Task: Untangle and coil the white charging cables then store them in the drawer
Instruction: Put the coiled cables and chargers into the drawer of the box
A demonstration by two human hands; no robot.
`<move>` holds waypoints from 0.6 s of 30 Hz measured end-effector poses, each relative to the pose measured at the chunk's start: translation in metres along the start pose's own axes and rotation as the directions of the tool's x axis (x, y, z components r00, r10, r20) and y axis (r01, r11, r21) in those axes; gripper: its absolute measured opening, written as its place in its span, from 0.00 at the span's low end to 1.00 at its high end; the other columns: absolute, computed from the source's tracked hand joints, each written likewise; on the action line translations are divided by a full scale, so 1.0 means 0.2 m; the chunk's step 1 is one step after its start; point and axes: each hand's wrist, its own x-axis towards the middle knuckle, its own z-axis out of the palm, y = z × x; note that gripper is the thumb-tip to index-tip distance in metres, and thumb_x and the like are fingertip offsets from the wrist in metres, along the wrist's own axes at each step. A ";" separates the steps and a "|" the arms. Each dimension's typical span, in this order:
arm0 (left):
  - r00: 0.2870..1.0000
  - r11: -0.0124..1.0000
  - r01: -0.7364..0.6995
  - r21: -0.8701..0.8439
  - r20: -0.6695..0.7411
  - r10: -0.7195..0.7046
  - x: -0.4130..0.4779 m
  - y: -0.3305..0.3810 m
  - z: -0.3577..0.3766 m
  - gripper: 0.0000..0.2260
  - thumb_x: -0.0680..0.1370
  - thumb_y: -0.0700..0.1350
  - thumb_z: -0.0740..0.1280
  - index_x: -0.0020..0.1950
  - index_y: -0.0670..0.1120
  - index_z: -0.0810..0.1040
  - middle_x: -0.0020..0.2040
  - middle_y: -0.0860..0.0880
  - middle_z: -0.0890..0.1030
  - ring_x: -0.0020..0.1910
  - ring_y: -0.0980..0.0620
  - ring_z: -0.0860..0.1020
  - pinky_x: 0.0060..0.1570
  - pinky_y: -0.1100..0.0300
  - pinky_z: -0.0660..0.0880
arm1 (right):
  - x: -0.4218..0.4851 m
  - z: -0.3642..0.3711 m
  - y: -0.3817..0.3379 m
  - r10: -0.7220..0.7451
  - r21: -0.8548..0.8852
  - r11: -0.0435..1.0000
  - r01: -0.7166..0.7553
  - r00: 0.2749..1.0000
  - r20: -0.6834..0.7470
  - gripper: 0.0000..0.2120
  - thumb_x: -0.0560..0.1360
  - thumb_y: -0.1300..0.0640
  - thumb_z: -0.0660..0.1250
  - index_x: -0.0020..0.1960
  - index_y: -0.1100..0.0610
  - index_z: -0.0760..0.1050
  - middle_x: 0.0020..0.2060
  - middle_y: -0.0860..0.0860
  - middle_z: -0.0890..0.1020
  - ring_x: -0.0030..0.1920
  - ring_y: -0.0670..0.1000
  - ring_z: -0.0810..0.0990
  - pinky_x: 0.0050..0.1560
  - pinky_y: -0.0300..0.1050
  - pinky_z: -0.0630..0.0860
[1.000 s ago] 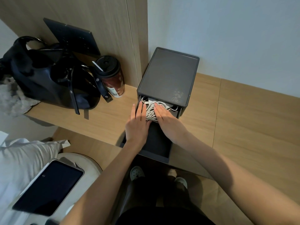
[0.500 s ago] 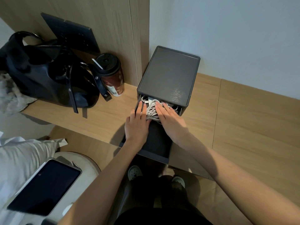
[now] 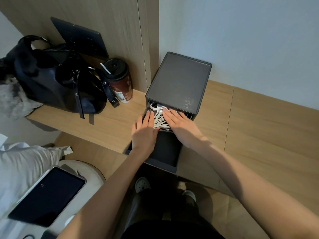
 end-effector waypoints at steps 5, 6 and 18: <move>1.000 0.998 -0.013 0.055 -0.009 0.013 -0.04 0.01 -0.03 0.26 0.82 0.54 0.55 0.77 0.44 0.54 0.76 0.46 0.60 0.76 0.45 0.54 0.73 0.44 0.48 | -0.07 0.00 0.04 -0.039 0.077 0.996 0.040 0.999 -0.015 0.28 0.81 0.63 0.54 0.78 0.57 0.48 0.78 0.50 0.50 0.78 0.51 0.48 0.73 0.45 0.38; 0.999 0.999 -0.008 0.041 -0.034 0.010 -0.05 0.02 -0.04 0.26 0.81 0.53 0.56 0.76 0.44 0.56 0.75 0.45 0.62 0.76 0.44 0.56 0.72 0.43 0.50 | -0.09 -0.01 0.05 -0.031 0.108 0.994 0.036 0.999 -0.045 0.26 0.82 0.61 0.55 0.78 0.56 0.52 0.77 0.50 0.55 0.77 0.51 0.52 0.74 0.45 0.40; 0.977 0.989 -0.143 -0.038 -0.163 0.135 -0.22 0.52 -0.23 0.23 0.82 0.50 0.54 0.76 0.45 0.59 0.73 0.46 0.67 0.73 0.46 0.62 0.72 0.50 0.56 | -0.55 -0.20 0.36 0.153 0.193 0.976 -0.100 0.948 -0.278 0.19 0.78 0.61 0.63 0.69 0.57 0.72 0.65 0.53 0.77 0.65 0.54 0.73 0.72 0.52 0.60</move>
